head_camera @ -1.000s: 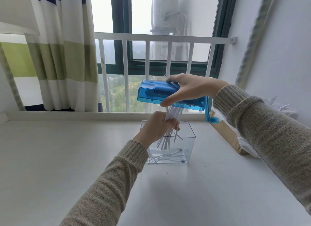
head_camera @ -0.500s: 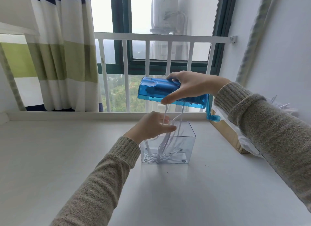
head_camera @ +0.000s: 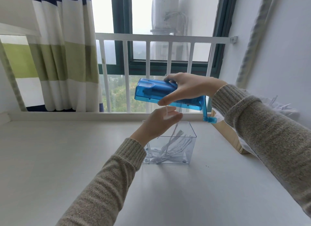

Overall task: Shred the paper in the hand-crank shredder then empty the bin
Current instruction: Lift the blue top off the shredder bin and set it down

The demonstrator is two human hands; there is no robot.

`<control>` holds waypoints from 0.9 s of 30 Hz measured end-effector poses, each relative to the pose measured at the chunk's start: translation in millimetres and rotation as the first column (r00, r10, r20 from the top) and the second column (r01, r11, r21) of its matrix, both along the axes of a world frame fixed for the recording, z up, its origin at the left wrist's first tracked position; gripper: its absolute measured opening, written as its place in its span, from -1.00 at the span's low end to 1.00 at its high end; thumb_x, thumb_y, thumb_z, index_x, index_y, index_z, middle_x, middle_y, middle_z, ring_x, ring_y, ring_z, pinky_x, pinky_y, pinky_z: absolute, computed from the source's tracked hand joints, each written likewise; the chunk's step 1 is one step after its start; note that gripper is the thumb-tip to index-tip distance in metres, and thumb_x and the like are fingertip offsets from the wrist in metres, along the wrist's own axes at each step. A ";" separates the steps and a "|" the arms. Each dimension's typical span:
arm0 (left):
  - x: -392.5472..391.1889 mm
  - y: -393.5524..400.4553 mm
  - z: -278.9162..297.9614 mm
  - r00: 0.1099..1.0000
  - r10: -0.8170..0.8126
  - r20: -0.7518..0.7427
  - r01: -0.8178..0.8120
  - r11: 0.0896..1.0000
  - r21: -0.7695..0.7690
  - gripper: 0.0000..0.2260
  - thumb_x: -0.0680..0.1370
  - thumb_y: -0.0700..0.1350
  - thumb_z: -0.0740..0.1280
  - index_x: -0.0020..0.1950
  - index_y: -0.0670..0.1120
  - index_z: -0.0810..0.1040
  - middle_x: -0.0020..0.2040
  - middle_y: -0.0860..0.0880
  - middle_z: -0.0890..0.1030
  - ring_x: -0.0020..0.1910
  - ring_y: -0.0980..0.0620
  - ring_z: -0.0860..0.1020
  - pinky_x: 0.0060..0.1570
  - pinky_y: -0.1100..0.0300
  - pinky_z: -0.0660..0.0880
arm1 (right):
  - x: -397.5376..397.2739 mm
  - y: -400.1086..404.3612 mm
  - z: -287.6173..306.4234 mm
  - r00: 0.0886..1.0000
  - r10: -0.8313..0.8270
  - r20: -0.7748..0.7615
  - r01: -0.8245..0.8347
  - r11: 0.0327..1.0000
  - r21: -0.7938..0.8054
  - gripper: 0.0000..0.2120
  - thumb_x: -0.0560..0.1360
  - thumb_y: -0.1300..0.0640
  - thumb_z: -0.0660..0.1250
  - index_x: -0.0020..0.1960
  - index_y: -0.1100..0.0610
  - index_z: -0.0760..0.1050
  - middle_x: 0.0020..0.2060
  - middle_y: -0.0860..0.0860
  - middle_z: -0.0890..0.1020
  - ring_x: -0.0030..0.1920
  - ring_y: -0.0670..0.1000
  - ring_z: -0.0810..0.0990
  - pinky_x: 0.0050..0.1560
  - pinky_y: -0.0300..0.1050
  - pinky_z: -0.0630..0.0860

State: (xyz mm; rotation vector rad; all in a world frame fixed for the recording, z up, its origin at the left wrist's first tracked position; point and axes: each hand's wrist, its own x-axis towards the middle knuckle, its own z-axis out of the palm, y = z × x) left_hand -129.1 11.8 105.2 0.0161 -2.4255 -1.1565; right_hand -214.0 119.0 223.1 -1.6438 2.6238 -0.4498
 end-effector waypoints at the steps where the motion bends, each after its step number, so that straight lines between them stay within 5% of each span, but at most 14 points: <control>1: -2.0 1.9 0.3 1.000 0.006 -0.020 -0.006 1.000 0.005 -0.49 0.56 0.11 0.29 0.37 -0.19 0.44 0.33 -0.06 0.53 0.29 0.02 0.51 0.28 0.17 0.39 | 0.9 -0.5 -0.3 1.000 0.007 0.004 -0.007 1.000 0.000 -0.31 0.24 -0.36 0.43 0.25 -0.03 0.41 -0.01 -0.05 0.60 -0.10 -0.03 0.63 0.04 -0.01 0.61; 6: -8.9 5.7 2.5 0.997 -0.014 -0.081 0.017 0.999 0.031 -0.69 0.59 0.01 0.29 0.21 -0.16 0.56 0.12 0.06 0.63 0.06 0.18 0.58 0.04 0.47 0.42 | 2.3 -1.8 -0.8 1.000 0.011 0.004 -0.011 1.000 -0.003 -0.38 0.31 -0.31 0.43 0.24 -0.03 0.41 -0.02 -0.06 0.59 -0.11 -0.04 0.62 -0.01 -0.07 0.61; 10: -12.3 6.5 0.3 0.998 0.037 -0.051 -0.033 0.996 0.077 -0.81 0.63 -0.09 0.22 -0.02 -0.07 0.62 -0.18 0.17 0.66 -0.09 0.18 0.61 0.00 0.47 0.39 | 1.0 -2.7 -1.1 1.000 0.011 0.016 -0.011 1.000 0.009 -0.38 0.31 -0.30 0.43 0.25 -0.03 0.39 -0.01 -0.05 0.58 -0.09 -0.03 0.61 0.03 -0.03 0.61; 14: -9.9 6.3 -1.4 0.999 0.046 -0.030 -0.044 0.998 0.052 -0.74 0.66 -0.14 0.14 -0.16 -0.06 0.55 -0.26 0.10 0.67 -0.28 0.33 0.54 -0.03 0.40 0.36 | 0.0 -1.6 -1.1 1.000 0.008 0.016 -0.008 1.000 0.004 -0.39 0.32 -0.29 0.42 0.25 -0.02 0.39 0.00 -0.04 0.58 -0.08 -0.02 0.61 0.05 -0.02 0.61; 16: -7.7 5.9 -0.4 0.998 0.057 -0.033 -0.056 0.998 0.024 -0.72 0.66 -0.15 0.12 -0.21 -0.03 0.50 -0.28 0.09 0.66 -0.29 0.25 0.53 -0.05 0.26 0.42 | -0.2 -1.3 -1.0 1.000 0.007 0.013 -0.007 1.000 0.004 -0.39 0.32 -0.30 0.42 0.24 -0.02 0.40 0.00 -0.04 0.58 -0.08 -0.02 0.62 0.05 -0.01 0.61; 20: -6.0 4.5 1.3 0.997 0.061 -0.039 -0.062 0.998 -0.016 -0.70 0.66 -0.16 0.12 -0.24 -0.03 0.48 -0.30 0.07 0.65 -0.10 -0.25 0.56 0.03 -0.04 0.49 | -1.4 -1.1 -1.3 1.000 0.008 0.007 -0.008 1.000 0.001 -0.39 0.32 -0.30 0.42 0.24 -0.01 0.40 -0.01 -0.05 0.58 -0.09 -0.02 0.62 0.04 -0.02 0.61; 27: -2.9 -2.4 -1.9 0.995 0.093 -0.044 -0.097 0.990 -0.100 -0.69 0.64 -0.24 0.08 -0.26 -0.02 0.39 -0.34 0.10 0.62 -0.12 -0.25 0.57 -0.03 0.00 0.49 | -10.5 2.7 4.1 1.000 -0.015 0.018 0.015 0.999 -0.034 -0.38 0.29 -0.34 0.43 0.22 -0.06 0.41 -0.03 -0.06 0.59 -0.10 -0.02 0.63 0.02 -0.02 0.63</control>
